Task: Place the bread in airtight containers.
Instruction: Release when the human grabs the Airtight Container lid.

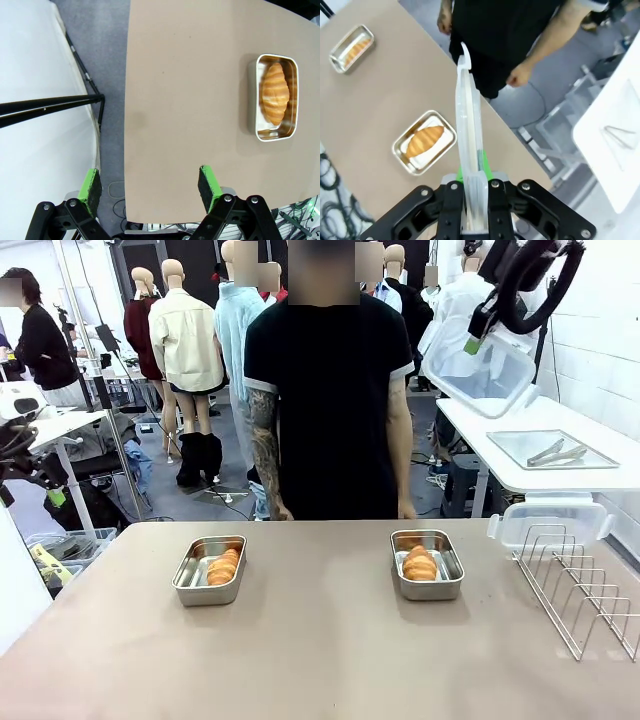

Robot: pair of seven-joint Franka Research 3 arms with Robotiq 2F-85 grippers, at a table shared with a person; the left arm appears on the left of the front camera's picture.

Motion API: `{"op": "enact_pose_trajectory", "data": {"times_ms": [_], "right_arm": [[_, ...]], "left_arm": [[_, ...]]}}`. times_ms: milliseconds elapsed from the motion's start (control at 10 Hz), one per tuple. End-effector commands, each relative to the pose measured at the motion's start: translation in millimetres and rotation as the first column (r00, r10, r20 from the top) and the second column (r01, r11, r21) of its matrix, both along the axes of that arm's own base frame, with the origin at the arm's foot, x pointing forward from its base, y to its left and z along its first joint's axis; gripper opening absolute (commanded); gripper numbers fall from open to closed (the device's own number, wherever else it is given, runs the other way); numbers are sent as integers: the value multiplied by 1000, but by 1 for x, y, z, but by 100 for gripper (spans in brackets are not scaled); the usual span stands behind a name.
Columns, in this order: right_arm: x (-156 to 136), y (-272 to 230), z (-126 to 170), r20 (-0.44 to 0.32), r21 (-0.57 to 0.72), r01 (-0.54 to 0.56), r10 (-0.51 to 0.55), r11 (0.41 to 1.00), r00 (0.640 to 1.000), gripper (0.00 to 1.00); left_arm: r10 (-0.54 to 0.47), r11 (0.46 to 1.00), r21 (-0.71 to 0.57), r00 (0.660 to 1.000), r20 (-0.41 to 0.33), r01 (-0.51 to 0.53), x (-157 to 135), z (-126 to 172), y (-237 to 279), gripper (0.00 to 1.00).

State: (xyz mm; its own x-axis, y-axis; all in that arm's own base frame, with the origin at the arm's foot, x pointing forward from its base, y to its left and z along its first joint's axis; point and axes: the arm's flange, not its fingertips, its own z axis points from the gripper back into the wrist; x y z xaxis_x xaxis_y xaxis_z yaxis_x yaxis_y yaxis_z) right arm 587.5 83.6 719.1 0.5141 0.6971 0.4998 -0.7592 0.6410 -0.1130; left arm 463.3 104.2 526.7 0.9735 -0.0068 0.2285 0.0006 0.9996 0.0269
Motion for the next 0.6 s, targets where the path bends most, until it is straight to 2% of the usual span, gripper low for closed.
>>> {"op": "enact_pose_trajectory", "data": {"times_ms": [0,200,500], "right_arm": [[26,3,-4,-49,20,-30,31,999,998,0],[44,3,-18,-86,-1,-32,32,999,996,0],[52,5,-28,-127,-69,-42,33,997,991,0]], "left_arm": [[18,1000,12,1000,-1,-18,-2,1,0,100],[18,1000,12,1000,-1,-18,-2,1,0,100],[18,1000,12,1000,-1,-18,-2,1,0,100]]}}
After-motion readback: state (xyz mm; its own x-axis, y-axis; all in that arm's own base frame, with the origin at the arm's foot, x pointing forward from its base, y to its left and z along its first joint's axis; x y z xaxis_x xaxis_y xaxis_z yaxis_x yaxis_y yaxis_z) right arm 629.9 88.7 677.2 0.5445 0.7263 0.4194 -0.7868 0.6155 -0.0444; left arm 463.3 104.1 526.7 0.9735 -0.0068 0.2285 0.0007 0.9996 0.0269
